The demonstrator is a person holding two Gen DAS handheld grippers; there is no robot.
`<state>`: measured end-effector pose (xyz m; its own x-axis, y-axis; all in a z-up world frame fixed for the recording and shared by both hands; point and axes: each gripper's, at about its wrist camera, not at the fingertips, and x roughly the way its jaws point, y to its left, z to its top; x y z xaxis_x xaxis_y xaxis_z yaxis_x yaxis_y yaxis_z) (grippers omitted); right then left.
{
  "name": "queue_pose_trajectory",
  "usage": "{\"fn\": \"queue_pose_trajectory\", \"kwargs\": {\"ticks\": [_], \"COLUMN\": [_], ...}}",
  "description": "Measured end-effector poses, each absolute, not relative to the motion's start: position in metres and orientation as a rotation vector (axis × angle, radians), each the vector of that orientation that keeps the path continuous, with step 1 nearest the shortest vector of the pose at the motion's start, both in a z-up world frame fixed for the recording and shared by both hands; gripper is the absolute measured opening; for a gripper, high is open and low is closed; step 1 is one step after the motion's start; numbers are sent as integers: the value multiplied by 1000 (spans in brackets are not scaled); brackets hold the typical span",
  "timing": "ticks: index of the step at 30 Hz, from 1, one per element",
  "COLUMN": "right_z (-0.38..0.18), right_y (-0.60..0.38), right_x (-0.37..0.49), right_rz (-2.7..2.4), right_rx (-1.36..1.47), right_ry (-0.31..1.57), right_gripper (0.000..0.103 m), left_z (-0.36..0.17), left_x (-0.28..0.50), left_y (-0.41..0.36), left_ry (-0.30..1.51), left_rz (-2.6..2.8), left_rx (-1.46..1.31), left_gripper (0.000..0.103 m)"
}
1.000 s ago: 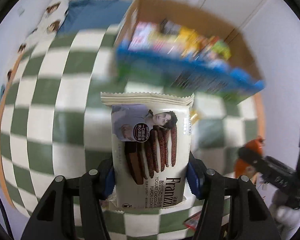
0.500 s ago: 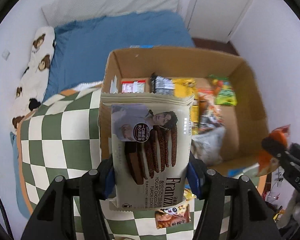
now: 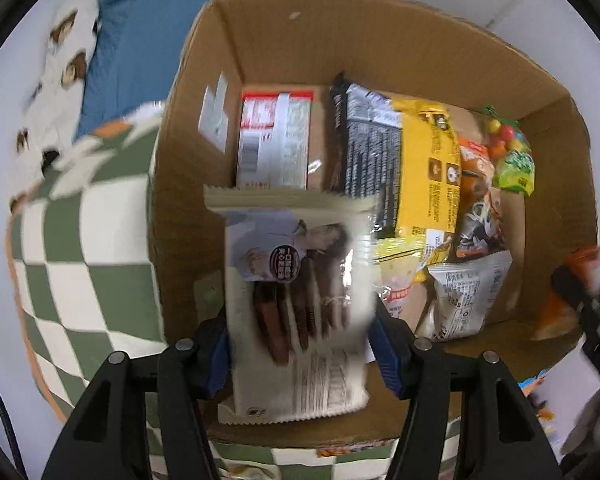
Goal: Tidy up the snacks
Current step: 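Carry both packets into the cardboard box and open both tools, then withdraw both tools from the box toward the remaining snacks on the mat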
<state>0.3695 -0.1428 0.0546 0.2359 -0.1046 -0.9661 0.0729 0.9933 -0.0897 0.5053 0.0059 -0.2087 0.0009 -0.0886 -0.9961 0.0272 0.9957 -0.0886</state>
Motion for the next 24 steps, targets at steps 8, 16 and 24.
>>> {"fn": "queue_pose_trajectory", "kwargs": {"ticks": [8, 16, 24], "right_z": [34, 22, 36], "right_y": [-140, -143, -143], "right_x": [375, 374, 357], "right_rz": [-146, -152, -149], "right_rx": [-71, -41, -14], "right_ry": [1389, 1409, 1326], "right_gripper": [94, 94, 94], "left_z": [-218, -208, -175], "left_x": [507, 501, 472], "left_y": [3, -1, -12], "left_ry": [1569, 1500, 1338], "left_rz": [-95, -96, -102], "left_rx": [-38, -30, -38], "left_gripper": [90, 90, 91]}}
